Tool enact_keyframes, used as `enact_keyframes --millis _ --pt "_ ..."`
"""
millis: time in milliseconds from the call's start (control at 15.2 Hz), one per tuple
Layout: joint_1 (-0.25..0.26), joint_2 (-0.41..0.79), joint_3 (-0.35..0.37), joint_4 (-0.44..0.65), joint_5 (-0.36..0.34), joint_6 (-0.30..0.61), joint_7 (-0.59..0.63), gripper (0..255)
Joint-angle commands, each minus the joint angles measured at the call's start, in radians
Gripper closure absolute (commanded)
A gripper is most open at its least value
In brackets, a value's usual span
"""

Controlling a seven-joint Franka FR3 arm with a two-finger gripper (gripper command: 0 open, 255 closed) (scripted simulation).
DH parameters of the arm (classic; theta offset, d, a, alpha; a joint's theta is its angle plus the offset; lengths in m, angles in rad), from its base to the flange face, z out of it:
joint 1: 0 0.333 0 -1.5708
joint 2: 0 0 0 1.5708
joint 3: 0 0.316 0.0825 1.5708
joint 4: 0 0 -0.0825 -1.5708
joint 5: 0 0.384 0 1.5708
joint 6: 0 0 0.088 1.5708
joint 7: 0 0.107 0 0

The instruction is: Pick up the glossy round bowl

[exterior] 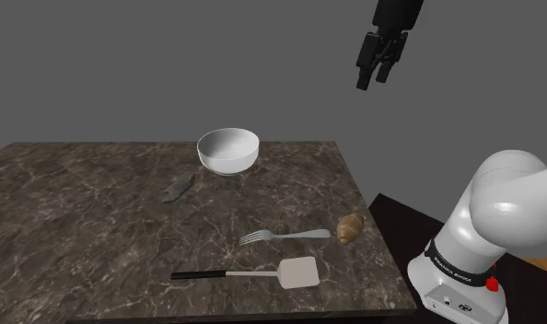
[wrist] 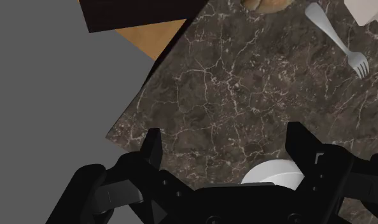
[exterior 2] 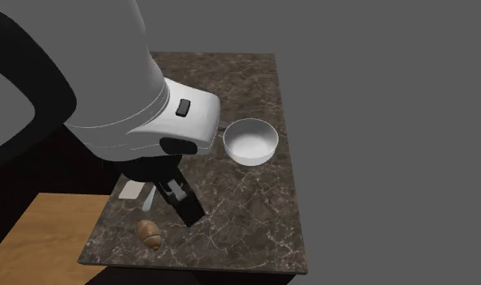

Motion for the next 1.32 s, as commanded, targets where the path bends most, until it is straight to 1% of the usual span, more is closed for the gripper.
enact_keyframes --millis 0,264,594,924,1254 --pt "0.0 0.0 0.0 0.0 0.0 0.0 0.0 0" --pt "0.001 0.11 0.018 -0.008 0.008 0.121 0.015 0" --pt "0.0 0.266 0.039 0.013 0.013 0.259 0.033 0" --pt "-0.001 0.438 0.059 0.069 0.01 0.378 0.055 0" --pt "-0.001 0.619 0.075 0.159 -0.002 0.472 0.079 0"
